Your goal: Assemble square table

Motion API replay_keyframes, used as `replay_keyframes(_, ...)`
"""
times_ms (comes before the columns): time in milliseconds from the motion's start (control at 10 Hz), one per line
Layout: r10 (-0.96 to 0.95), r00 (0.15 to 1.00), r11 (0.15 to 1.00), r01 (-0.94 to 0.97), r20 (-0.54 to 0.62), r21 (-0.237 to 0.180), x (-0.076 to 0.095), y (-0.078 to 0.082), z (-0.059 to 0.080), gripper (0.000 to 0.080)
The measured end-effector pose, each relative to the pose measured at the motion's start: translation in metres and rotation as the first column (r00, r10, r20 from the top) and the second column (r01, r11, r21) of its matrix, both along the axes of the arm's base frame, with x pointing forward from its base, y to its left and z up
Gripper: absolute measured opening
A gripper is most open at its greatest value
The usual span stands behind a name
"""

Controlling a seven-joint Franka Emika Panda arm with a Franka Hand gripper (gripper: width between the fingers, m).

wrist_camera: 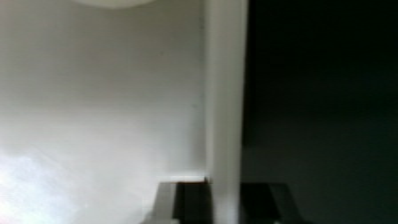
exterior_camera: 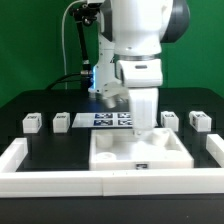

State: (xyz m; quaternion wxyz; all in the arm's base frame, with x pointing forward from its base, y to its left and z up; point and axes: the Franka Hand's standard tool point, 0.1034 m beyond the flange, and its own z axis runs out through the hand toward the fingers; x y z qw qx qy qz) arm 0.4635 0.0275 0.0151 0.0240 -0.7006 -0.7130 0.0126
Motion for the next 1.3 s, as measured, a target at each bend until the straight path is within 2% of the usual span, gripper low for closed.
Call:
replay_keyframes(300, 0.013, 1.0, 1.0, -0.014, 0.029, 0.017, 0.015, 0.028, 0.0, 0.0062)
replay_keyframes(600, -0.017, 0.999, 1.0, 0.016, 0.039, 0.024, 0.025, 0.047, 0.0, 0.0061)
replay_keyframes(1100, -0.038, 0.999, 0.999, 0.037, 0.033, 0.023, 0.027, 0.05, 0.0, 0.0061)
replay_keyframes(1200, -0.038, 0.999, 0.999, 0.038, 0.033, 0.023, 0.027, 0.05, 0.0, 0.0149)
replay_keyframes(1300, -0.039, 0.999, 0.999, 0.038, 0.033, 0.023, 0.027, 0.049, 0.0, 0.0291)
